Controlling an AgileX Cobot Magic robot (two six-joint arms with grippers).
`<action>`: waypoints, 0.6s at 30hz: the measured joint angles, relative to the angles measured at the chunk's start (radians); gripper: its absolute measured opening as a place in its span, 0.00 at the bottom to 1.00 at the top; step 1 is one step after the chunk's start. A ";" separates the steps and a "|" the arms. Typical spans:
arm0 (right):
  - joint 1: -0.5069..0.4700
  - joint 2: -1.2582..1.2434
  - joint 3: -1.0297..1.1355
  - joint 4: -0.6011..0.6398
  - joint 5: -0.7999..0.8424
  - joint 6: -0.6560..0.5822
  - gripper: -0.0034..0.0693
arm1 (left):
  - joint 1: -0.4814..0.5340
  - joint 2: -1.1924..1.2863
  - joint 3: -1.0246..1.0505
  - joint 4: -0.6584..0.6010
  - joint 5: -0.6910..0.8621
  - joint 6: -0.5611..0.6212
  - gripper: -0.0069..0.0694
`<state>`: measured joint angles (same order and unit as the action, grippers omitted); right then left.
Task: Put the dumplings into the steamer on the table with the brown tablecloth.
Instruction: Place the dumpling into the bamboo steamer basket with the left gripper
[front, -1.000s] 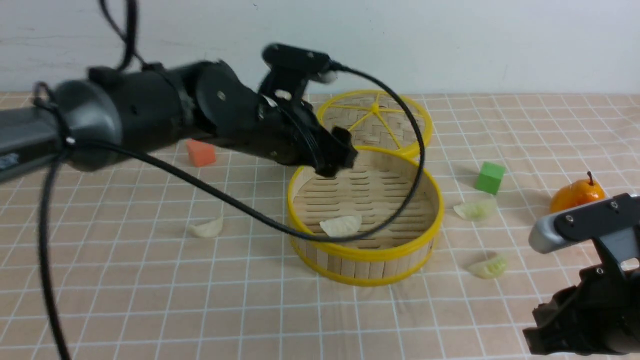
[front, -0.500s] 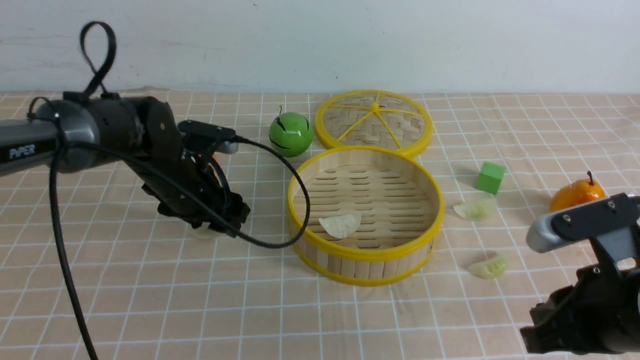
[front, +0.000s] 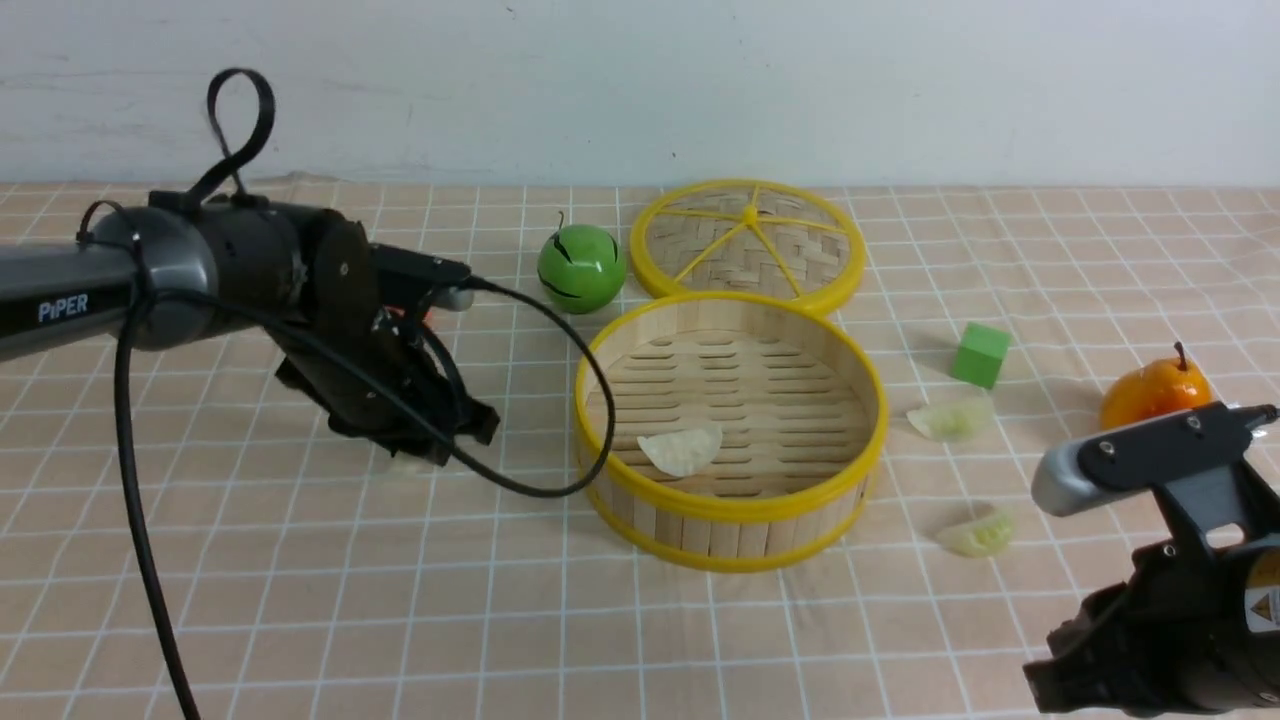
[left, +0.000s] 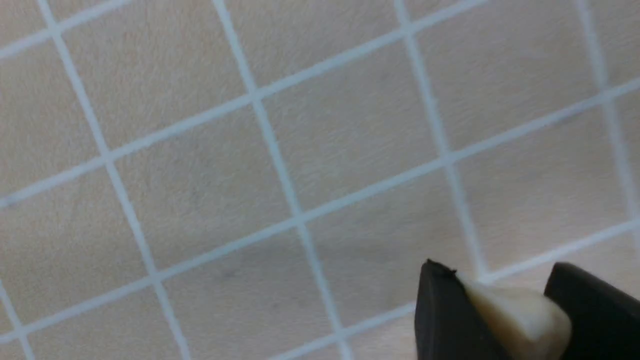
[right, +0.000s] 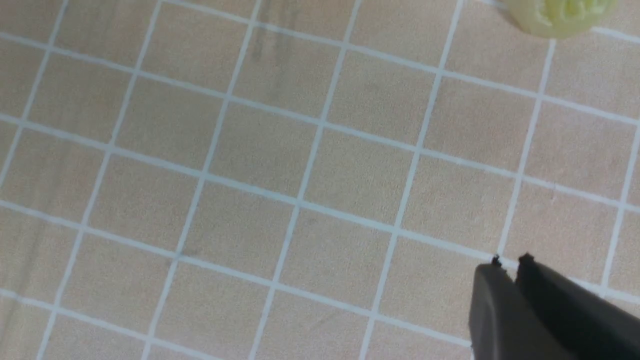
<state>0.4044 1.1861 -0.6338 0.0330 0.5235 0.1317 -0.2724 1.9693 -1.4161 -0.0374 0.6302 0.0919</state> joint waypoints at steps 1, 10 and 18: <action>0.000 0.007 0.000 0.000 -0.005 0.000 0.13 | -0.034 -0.032 -0.014 -0.009 0.000 -0.005 0.41; 0.000 0.067 0.000 0.069 -0.017 0.000 0.14 | -0.220 -0.017 -0.108 -0.045 -0.322 0.015 0.41; 0.000 0.070 -0.001 0.093 -0.017 0.000 0.14 | -0.221 0.117 -0.109 -0.066 -0.374 0.015 0.48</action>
<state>0.4044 1.2559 -0.6349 0.1259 0.5070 0.1317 -0.4932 2.0858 -1.5255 -0.1036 0.2563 0.1068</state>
